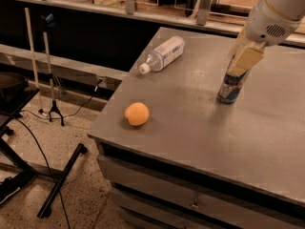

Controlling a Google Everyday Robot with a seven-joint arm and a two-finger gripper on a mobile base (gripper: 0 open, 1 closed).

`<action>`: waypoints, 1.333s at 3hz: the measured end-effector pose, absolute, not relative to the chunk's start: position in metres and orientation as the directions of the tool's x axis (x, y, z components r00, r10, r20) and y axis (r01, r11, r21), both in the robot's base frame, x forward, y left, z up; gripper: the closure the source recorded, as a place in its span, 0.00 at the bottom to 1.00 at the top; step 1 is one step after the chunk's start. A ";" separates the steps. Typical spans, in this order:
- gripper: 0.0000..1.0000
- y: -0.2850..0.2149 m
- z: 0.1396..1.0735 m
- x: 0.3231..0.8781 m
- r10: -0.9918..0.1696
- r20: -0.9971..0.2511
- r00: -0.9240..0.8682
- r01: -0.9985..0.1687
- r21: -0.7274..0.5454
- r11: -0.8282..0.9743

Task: Move redbull can near orange

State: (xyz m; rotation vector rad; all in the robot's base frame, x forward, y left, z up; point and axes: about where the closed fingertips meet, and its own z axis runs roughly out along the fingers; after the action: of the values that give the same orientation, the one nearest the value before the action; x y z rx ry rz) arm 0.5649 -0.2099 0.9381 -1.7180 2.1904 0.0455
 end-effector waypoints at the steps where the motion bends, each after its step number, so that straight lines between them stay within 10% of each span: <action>1: 1.00 -0.191 0.957 0.562 -0.926 -0.344 -0.155 -0.952 -0.197 0.233; 4: 1.00 -0.054 0.970 0.525 -0.922 -0.378 0.079 -0.981 -0.193 -0.005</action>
Offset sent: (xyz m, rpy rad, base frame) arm -0.0457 0.1234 0.0587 0.1194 0.0068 0.2534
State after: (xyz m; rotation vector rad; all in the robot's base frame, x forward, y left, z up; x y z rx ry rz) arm 0.5249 -0.0539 0.9696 -1.9661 1.8808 0.1999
